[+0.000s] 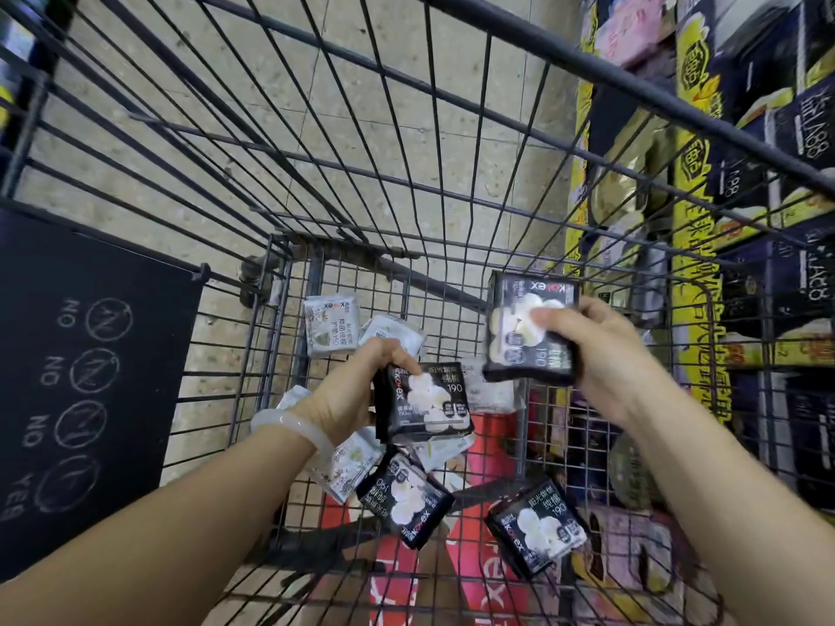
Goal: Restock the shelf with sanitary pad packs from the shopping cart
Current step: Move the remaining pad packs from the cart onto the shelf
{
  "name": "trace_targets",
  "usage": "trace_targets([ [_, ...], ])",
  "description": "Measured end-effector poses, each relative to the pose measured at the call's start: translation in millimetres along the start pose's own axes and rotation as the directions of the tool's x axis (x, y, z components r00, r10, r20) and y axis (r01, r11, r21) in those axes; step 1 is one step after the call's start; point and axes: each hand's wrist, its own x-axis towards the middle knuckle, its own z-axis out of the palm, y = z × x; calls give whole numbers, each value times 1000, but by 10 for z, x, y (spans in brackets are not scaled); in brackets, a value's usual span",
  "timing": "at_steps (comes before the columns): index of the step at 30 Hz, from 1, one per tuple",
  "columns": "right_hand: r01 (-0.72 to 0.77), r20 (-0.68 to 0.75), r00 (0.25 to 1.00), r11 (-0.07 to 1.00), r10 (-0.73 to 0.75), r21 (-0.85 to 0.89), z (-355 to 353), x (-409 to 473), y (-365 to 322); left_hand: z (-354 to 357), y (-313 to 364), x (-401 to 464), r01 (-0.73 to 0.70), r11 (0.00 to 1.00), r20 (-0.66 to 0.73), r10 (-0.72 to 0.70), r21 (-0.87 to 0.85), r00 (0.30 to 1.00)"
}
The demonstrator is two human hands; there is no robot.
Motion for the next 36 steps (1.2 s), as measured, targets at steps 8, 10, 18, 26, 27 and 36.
trace_targets([
  [8,209,457,878,746,141,-633,223,12,142,15,52,35,22,984,125,-45,178,991],
  [10,227,486,866,768,123,-599,327,22,217,29,49,3,58,975,170,-96,214,981],
  [18,211,254,963,839,-90,-502,353,7,384,-61,-80,13,96,995,236,-100,27,967],
  [26,-153,225,934,882,276,-447,268,55,831,13,-81,93,46,997,170,-36,-56,985],
  [27,-128,218,940,865,262,-486,272,64,874,32,-96,93,52,997,173,-41,-58,984],
  [36,-23,122,984,778,128,-627,-224,18,697,0,-207,108,64,995,91,-57,-76,994],
])
